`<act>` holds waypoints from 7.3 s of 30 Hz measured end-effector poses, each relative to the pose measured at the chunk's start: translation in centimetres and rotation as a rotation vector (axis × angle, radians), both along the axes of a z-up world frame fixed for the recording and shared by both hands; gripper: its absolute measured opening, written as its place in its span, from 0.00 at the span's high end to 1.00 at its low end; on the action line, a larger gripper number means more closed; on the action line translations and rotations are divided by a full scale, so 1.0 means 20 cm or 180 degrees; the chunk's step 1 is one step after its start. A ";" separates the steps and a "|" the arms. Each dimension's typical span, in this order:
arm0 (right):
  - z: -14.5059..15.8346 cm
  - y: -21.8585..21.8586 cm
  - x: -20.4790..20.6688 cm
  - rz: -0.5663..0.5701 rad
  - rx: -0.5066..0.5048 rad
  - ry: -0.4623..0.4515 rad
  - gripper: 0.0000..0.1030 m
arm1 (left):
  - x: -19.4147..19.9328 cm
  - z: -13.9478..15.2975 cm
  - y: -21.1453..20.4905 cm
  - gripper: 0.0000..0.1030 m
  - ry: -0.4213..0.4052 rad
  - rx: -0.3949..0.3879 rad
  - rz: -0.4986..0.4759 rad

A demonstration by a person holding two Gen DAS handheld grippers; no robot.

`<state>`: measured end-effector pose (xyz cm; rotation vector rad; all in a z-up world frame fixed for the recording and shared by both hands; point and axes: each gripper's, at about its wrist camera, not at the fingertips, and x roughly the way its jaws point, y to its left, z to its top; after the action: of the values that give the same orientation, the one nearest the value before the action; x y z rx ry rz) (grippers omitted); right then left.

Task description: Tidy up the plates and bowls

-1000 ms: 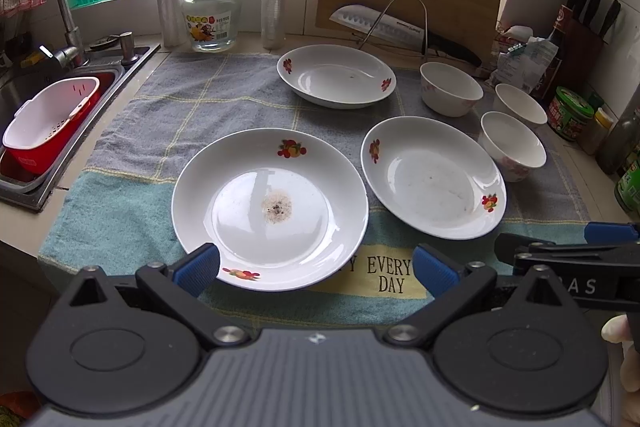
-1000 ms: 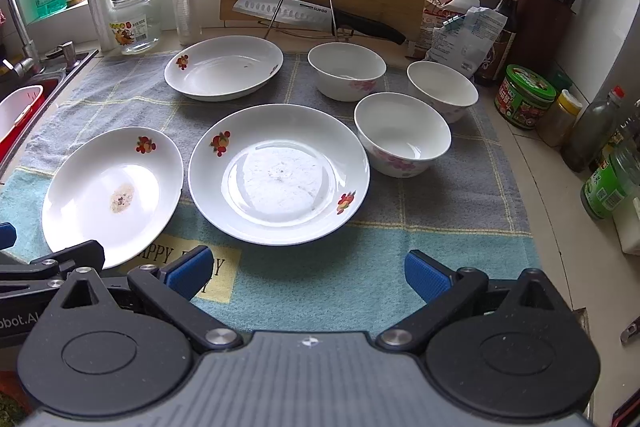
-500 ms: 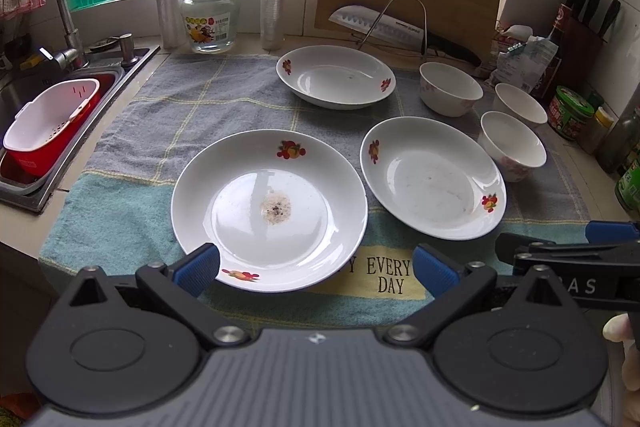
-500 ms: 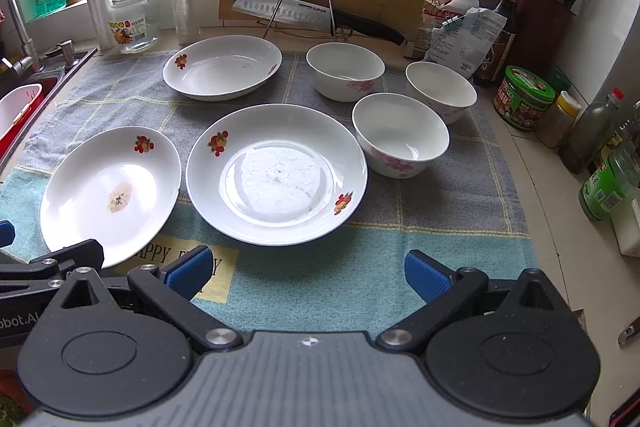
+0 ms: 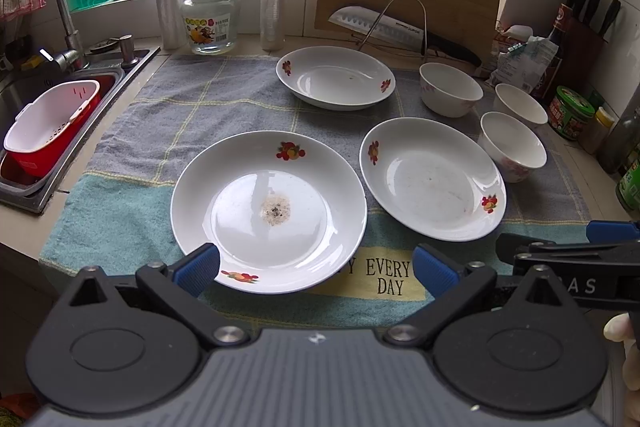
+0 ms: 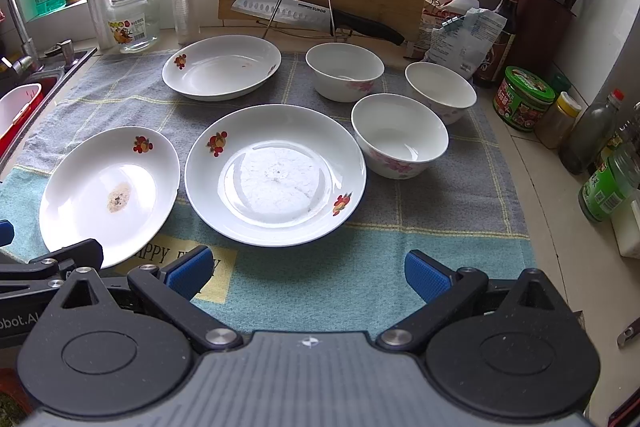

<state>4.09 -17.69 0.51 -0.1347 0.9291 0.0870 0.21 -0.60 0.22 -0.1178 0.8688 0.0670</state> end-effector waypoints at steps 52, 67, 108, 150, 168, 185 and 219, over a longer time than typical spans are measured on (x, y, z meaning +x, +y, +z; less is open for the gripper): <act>0.01 0.00 0.00 0.0284 0.0067 -0.0107 0.00 | -0.03 0.07 -0.01 0.01 -0.0169 0.0049 -0.0053; -0.06 0.06 0.04 0.0830 0.0536 -0.0211 0.00 | -0.02 0.06 0.21 0.01 -0.0337 -0.0044 0.0136; -0.55 0.66 0.03 0.1794 0.0290 -0.0210 0.00 | 0.28 -0.10 0.71 0.01 -0.0004 -0.0045 -0.0111; -0.56 0.67 0.01 0.1445 0.0325 -0.0382 0.00 | 0.74 -0.47 0.53 0.01 0.0654 0.0116 -0.1877; -0.57 0.66 -0.01 0.1417 0.0355 -0.0477 0.00 | 0.74 -0.47 0.55 0.00 0.0545 0.0135 -0.2050; -0.57 0.65 -0.03 0.1402 0.0383 -0.0557 0.00 | 0.79 -0.48 0.56 0.00 0.0589 0.0169 -0.2378; -0.57 0.64 -0.02 0.1635 0.0432 -0.0609 0.00 | 1.01 -0.44 0.58 0.19 0.1264 -0.0343 -0.3013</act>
<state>3.77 -4.96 -10.96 -0.2491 0.6774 0.6015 20.37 10.98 -8.54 0.2216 1.2494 -0.8670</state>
